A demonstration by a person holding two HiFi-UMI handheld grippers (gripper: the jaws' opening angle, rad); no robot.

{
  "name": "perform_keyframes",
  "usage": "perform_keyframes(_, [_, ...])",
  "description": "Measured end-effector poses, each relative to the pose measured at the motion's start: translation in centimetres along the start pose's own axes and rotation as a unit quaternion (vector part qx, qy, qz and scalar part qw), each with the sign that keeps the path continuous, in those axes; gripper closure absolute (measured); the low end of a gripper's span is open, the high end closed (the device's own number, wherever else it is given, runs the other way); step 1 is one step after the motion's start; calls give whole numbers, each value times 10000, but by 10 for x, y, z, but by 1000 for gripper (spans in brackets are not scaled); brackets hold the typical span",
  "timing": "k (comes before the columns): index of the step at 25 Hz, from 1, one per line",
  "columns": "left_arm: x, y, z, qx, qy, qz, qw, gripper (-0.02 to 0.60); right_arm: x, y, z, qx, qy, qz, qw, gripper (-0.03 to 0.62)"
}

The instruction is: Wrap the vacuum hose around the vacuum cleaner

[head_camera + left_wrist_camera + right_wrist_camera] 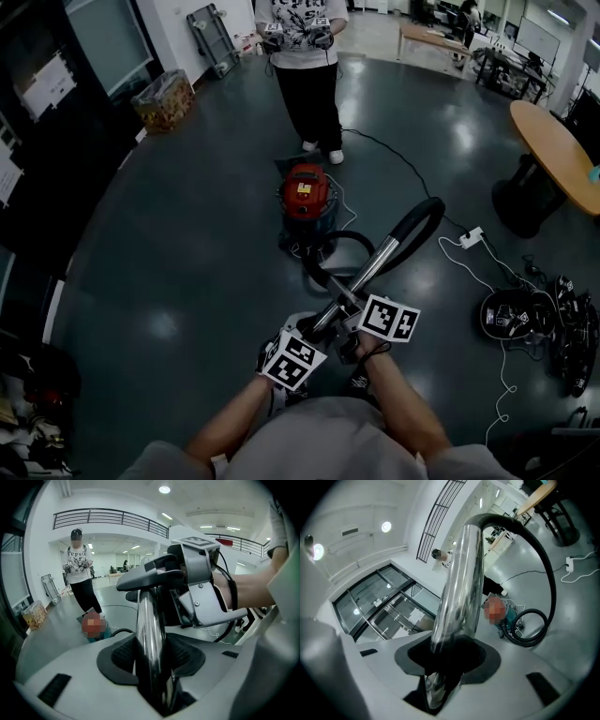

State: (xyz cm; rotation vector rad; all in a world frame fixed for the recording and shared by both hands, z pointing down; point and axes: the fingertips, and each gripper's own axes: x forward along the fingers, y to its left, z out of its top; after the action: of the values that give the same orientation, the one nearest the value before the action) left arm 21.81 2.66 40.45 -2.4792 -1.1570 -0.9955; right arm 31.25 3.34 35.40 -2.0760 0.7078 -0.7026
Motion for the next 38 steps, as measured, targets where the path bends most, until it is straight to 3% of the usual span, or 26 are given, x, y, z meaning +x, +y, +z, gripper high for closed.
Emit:
perform_keyframes(3, [-3, -1, -15, 72, 166, -293, 9994, 417, 0, -1, -3, -127, 9, -67, 9999, 444])
perform_keyframes(6, [-12, -1, -26, 138, 331, -542, 9979, 351, 0, -4, 2, -220, -68, -165, 9996, 444])
perform_keyframes(10, [-31, 10, -31, 94, 388, -539, 9977, 334, 0, -14, 8, -513, -98, -368, 9980, 442])
perform_keyframes(16, [-52, 22, -35, 266, 604, -580, 9961, 334, -4, -29, 7, -1390, 309, -637, 9878, 442])
perform_keyframes(22, [-41, 13, -20, 702, 716, -787, 9918, 334, -14, -35, 3, -2139, 730, -505, 9728, 444])
perform_keyframes(25, [-26, 2, -7, 1014, 751, -806, 9887, 334, -20, -42, 4, -2558, 910, -459, 9613, 444])
perform_keyframes(30, [10, -19, 43, 1425, 470, -763, 9857, 334, -44, -72, 10, -3210, 1281, -510, 9370, 444])
perform_keyframes(38, [63, -53, 103, 1902, 370, -635, 9790, 334, -95, -124, 11, -4107, 2274, -371, 8822, 444])
